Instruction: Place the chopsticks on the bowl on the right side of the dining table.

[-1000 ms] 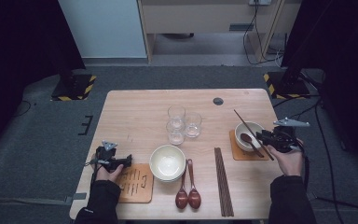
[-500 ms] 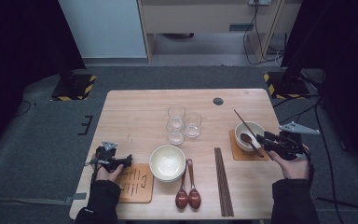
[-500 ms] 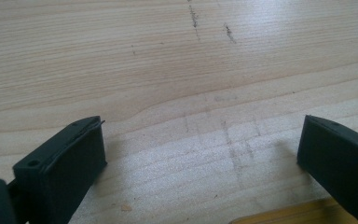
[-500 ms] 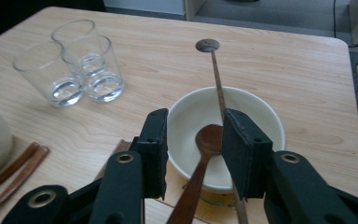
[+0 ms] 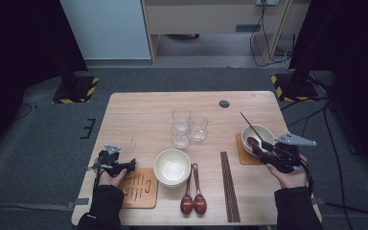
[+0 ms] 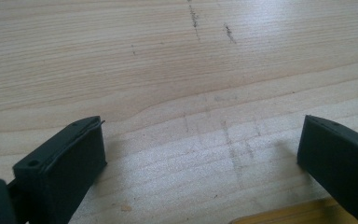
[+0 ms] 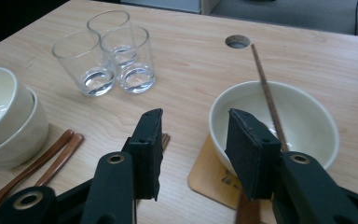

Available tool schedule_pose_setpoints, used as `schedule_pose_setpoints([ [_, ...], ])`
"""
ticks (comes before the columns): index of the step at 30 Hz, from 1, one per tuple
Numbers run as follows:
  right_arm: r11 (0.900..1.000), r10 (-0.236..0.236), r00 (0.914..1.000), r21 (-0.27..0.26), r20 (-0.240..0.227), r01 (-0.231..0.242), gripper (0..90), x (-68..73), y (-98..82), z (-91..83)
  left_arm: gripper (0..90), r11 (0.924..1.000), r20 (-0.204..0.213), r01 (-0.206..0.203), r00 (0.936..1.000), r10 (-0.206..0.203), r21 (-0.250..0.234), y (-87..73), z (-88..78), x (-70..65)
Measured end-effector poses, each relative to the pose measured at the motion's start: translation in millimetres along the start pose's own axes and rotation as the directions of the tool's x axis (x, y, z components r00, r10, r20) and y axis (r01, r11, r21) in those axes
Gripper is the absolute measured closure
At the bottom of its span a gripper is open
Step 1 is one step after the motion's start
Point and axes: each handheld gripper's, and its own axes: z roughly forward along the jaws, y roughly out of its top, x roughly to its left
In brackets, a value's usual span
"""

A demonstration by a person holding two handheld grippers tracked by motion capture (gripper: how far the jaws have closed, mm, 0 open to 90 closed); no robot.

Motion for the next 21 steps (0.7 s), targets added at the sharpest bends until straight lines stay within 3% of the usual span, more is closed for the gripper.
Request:
schedule_pose_setpoints([
  [21,0.997,-0.034,0.9989,0.074,-0.033,0.037,54.5,39.8,-32.7,23.3,0.0,1.0000,0.000,0.000,1.0000,0.000,0.000,0.0,0.0,0.0],
])
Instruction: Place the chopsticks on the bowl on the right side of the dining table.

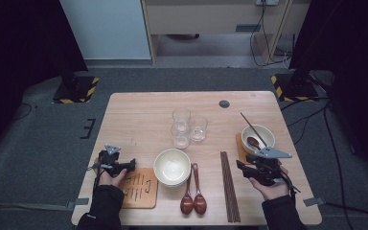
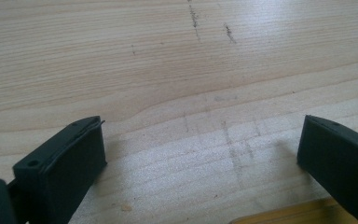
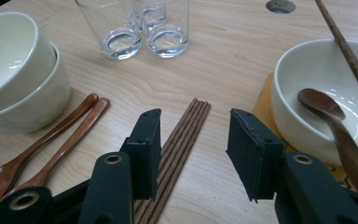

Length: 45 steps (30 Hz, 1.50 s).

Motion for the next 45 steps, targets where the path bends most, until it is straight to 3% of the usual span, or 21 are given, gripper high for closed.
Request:
schedule_pose_setpoints([
  [19,0.995,-0.020,0.9995,0.102,-0.025,0.023,59.0,6.4,-22.0,25.7,0.0,1.0000,0.000,0.000,1.0000,0.000,0.000,0.0,0.0,0.0],
  [32,0.978,-0.042,0.9984,0.201,-0.038,0.048,64.8,8.2,-35.6,44.2,0.0,1.0000,0.000,0.000,1.0000,0.000,0.000,0.0,0.0,0.0],
  [39,0.972,-0.043,0.9983,0.231,-0.041,0.051,66.3,10.1,-39.1,52.2,0.0,1.0000,0.000,0.000,1.0000,0.000,0.000,0.0,0.0,0.0],
  [45,0.963,-0.071,0.9957,0.255,-0.059,0.083,70.7,12.6,-40.0,56.0,0.0,1.0000,0.000,0.000,1.0000,0.000,0.000,0.0,0.0,0.0],
])
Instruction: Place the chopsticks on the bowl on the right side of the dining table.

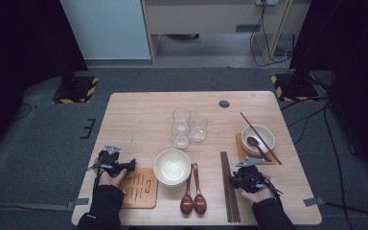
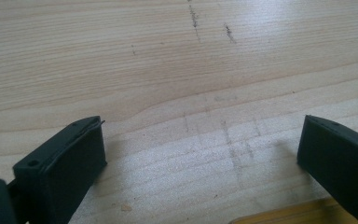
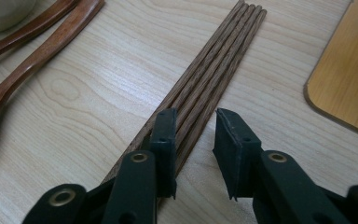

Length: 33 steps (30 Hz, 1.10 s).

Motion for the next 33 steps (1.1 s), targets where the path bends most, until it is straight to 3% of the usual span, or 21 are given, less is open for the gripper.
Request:
schedule_pose_setpoints([
  [15,0.999,-0.006,1.0000,0.042,0.004,0.005,78.4,-0.2,-1.5,3.6,0.0,1.0000,0.000,0.000,1.0000,0.000,0.000,0.0,0.0,0.0],
  [25,0.997,0.043,0.9981,0.060,0.045,-0.046,83.6,-9.4,-2.4,-1.1,0.0,1.0000,0.000,0.000,1.0000,0.000,0.000,0.0,0.0,0.0],
  [33,0.993,0.092,0.9913,0.067,0.094,-0.099,85.5,-19.7,-2.6,-5.6,0.0,1.0000,0.000,0.000,1.0000,0.000,0.000,0.0,0.0,0.0],
])
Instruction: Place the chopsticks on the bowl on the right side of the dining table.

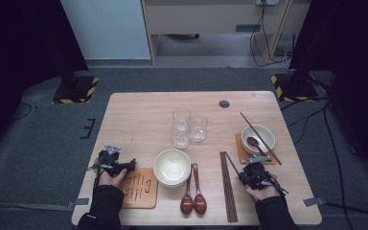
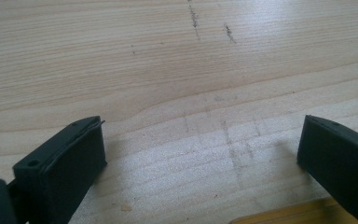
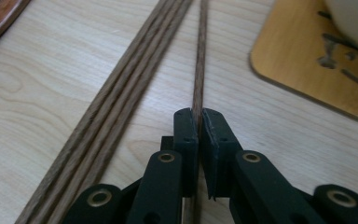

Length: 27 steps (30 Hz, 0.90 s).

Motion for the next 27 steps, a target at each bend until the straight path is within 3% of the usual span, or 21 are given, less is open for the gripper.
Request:
schedule_pose_setpoints([
  [2,1.000,0.004,0.9999,-0.014,0.012,-0.004,89.8,-3.2,0.6,-0.3,0.0,1.0000,0.000,0.000,1.0000,0.000,0.000,0.0,0.0,0.0],
  [7,1.000,0.014,0.9998,-0.025,0.012,-0.014,89.7,-7.0,1.8,0.6,0.0,1.0000,0.000,0.000,1.0000,0.000,0.000,0.0,0.0,0.0],
  [11,0.999,-0.008,0.9996,-0.034,0.026,0.009,85.0,-6.2,1.0,1.8,0.0,1.0000,0.000,0.000,1.0000,0.000,0.000,0.0,0.0,0.0],
  [16,0.998,-0.004,0.9991,-0.067,0.042,0.007,78.4,-6.3,-1.1,-2.9,0.0,1.0000,0.000,0.000,1.0000,0.000,0.000,0.0,0.0,0.0],
  [23,0.999,-0.002,0.9984,-0.041,0.057,0.004,78.0,-9.9,-4.7,0.1,0.0,1.0000,0.000,0.000,1.0000,0.000,0.000,0.0,0.0,0.0],
  [27,1.000,0.001,0.9989,-0.023,0.048,0.000,84.0,-8.6,-4.4,1.8,0.0,1.0000,0.000,0.001,1.0000,-0.001,0.000,0.0,-0.1,-0.1],
])
